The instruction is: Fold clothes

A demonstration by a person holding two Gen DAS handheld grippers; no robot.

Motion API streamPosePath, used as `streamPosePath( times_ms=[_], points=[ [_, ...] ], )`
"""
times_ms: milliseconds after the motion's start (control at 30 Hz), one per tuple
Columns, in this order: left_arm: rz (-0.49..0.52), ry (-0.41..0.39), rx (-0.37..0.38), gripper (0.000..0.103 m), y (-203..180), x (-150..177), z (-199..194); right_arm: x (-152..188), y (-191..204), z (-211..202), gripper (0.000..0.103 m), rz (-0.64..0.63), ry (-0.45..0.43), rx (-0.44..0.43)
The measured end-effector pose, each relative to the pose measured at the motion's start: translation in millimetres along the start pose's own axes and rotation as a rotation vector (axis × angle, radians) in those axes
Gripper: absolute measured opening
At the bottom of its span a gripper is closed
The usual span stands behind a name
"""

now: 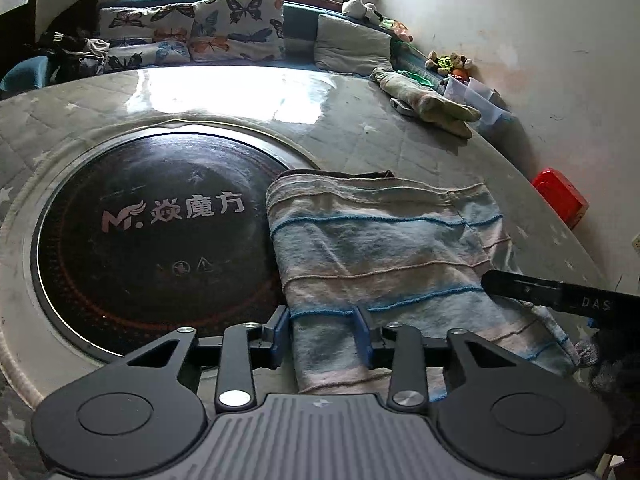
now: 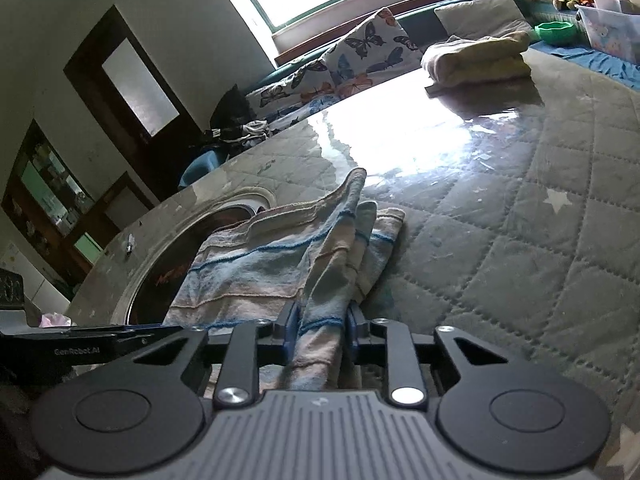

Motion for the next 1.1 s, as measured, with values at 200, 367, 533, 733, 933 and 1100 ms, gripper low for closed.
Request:
streamPosePath(
  times_ms=[200, 367, 533, 733, 933, 1100],
  points=[
    [0.008, 0.001, -0.004, 0.034, -1.5, -0.2, 0.6, 0.8, 1.3, 0.0, 0.024, 0.001, -0.012, 0.008],
    [0.01, 0.001, -0.011, 0.034, -2.4, -1.0, 0.5, 2.4, 1.3, 0.0, 0.032, -0.014, -0.028, 0.022],
    [0.014, 0.002, -0.011, 0.034, -2.7, -1.4, 1.1, 3.9, 1.4, 0.6, 0.032, -0.002, -0.036, 0.015],
    [0.018, -0.011, -0.013, 0.015, -3.4, -3.1, -2.0, 3.1, 5.6, -3.5, 0.018, -0.001, -0.05, 0.008],
    [0.044, -0.047, -0.001, 0.01, -14.6, -13.6, -11.5, -1.3, 12.3, -16.4, 0.016, -0.004, -0.087, -0.004],
    [0.065, -0.078, 0.009, 0.009, -24.1, -22.4, -19.5, -8.8, 20.8, -30.8, 0.015, -0.024, -0.131, -0.013]
  ],
)
Point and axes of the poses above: each gripper's, at about its wrist camera, not at the fingertips, and z roughly the way its jaws point, y to its left, x to its underside, the point moved 6 cm from there along z, roughly the way its jaws point, and after that the axes turned 6 degrees about x, right-handed, at the moved point
